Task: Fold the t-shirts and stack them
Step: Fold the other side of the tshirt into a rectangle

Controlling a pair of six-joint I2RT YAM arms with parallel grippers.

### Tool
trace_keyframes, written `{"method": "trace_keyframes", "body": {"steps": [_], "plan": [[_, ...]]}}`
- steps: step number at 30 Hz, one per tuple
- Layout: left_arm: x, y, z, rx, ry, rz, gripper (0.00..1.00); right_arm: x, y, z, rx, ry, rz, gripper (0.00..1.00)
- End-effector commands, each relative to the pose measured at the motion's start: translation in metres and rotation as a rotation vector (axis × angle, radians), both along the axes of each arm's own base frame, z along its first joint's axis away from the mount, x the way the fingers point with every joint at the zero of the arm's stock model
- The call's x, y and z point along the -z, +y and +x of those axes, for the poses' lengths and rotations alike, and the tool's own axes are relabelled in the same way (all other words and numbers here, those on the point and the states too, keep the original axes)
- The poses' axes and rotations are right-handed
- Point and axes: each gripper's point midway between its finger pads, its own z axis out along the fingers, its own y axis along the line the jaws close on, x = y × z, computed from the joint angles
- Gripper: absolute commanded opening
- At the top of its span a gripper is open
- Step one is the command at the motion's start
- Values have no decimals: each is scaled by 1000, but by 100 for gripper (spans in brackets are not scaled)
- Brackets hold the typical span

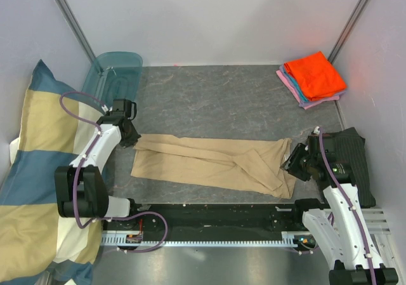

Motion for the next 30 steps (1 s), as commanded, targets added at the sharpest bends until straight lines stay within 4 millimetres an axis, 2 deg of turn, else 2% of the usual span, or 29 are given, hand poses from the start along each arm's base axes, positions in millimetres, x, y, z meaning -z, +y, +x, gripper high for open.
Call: {"method": "trace_keyframes", "body": {"steps": [1,5,6,10,11,12,13,18,21,26,30], "plan": [[-15,1,-22,-102,-52,-25,6,-3,-2,-4,0,4,-15,49],[-34,11,-34,-183,-110,4,16,-10,-7,2,18,-15,-38,52],[-38,12,-36,-197,-121,8,23,-11,-7,5,17,-21,-39,52],[-60,23,-54,-282,-184,43,37,-12,-8,14,9,-28,-51,53],[-65,28,-57,-311,-205,58,38,-11,-8,16,9,-20,-52,53],[-69,29,-60,-321,-223,60,44,-12,-8,19,9,-30,-55,53],[-77,30,-63,-334,-265,54,46,-12,-9,20,9,-32,-58,53],[-88,33,-69,-370,-339,49,49,-16,-10,35,7,-68,-67,53],[-86,29,-59,-358,-358,24,49,-13,-7,48,-10,-87,-65,54],[-84,21,-44,-339,-356,-19,49,-10,11,75,-109,-127,-5,54],[-89,19,-38,-330,-394,-33,49,-13,26,98,-215,-176,10,54]]}}
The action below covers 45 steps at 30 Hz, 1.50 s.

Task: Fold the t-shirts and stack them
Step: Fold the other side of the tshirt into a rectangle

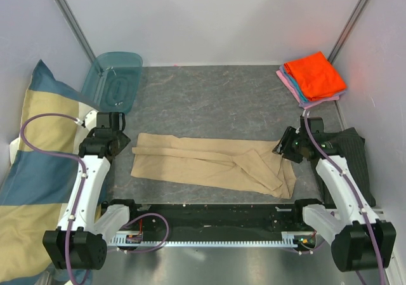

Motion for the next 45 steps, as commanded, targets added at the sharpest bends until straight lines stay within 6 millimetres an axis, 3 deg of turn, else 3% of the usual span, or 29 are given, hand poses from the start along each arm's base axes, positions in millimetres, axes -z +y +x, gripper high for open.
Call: {"method": "trace_keyframes", "body": {"steps": [1,8,18,24,32,34,40,45], "plan": [[-14,-1,15,-22,-107,-24,49,-17,22,39,-148,-121,32,55],[-5,-2,14,1,-101,-18,49,-5,50,55,-262,-111,39,55],[6,-10,18,32,-91,-51,49,25,82,59,-333,-66,19,54],[8,-12,19,44,-80,-55,49,47,84,67,-345,-37,-21,53],[13,-12,18,47,-69,-55,49,57,87,72,-360,-18,-33,51],[14,-12,18,46,-66,-56,49,56,88,73,-361,-20,-30,47],[19,-14,17,51,-54,-63,49,51,88,70,-367,-35,-22,15],[21,-15,18,55,-48,-68,49,41,92,63,-378,-49,3,4]]}}
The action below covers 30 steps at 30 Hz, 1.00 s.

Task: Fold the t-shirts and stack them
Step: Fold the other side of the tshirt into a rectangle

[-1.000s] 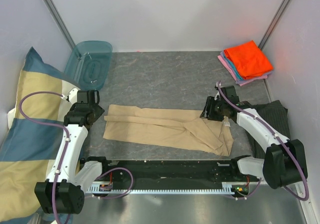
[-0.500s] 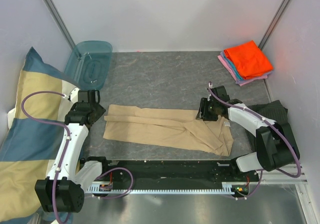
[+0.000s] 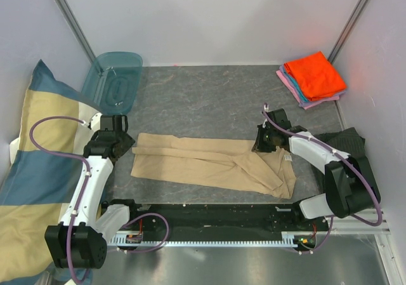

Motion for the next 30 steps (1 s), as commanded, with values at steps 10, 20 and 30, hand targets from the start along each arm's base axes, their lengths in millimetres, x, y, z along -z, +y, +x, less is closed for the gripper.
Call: {"method": "trace_keyframes", "body": {"steps": [10,20,30], "plan": [[3,-5,10,15,-18,-27,49,-49,24,-31,-70,-53,138,1],[5,-7,10,17,-18,-39,49,-47,34,-76,-117,21,219,4],[7,-9,10,22,-18,-51,48,-48,51,-110,-193,81,289,6]]}}
